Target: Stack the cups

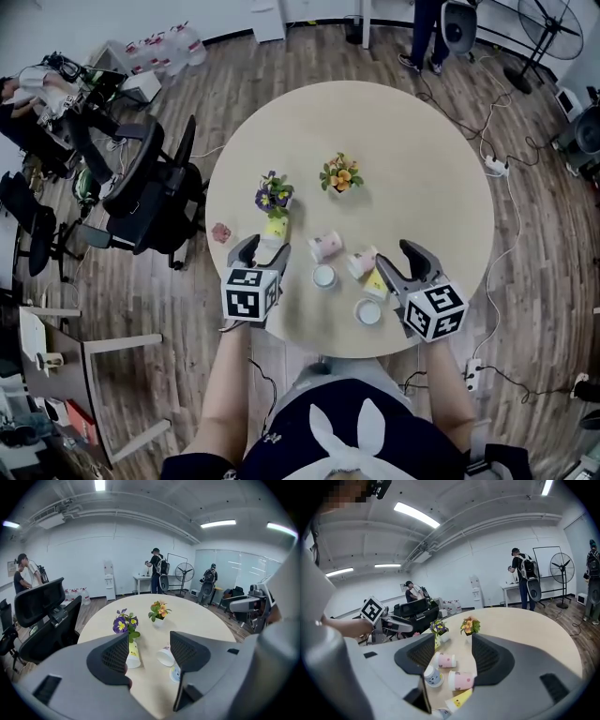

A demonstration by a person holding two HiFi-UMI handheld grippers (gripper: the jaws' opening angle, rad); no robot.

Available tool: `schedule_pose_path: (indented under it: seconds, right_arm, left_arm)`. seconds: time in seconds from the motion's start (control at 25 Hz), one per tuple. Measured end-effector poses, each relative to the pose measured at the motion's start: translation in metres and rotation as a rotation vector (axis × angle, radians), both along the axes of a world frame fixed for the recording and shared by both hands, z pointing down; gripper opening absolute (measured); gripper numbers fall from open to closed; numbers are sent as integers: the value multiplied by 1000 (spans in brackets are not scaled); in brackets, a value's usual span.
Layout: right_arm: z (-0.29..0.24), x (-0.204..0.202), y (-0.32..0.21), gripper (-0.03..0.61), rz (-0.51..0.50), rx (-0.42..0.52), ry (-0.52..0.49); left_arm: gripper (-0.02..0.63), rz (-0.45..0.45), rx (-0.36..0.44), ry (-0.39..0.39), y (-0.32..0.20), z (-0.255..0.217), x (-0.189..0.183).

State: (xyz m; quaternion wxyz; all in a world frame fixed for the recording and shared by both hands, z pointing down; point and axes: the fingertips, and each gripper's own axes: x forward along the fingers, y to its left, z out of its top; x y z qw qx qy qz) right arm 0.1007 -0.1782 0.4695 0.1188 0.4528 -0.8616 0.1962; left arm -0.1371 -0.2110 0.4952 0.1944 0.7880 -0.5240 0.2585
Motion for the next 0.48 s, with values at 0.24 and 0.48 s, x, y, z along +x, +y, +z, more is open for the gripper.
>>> schedule_pose_path:
  seconds: [0.24,0.48]
  right_arm:
    - [15,-18,-24,238,-91,-25,10]
    - [26,-35,-45,235,-204,-43,27]
  left_arm:
    - [284,25,-113,15,-33,29,-4]
    - [285,27,-219,25,-58,61,-12]
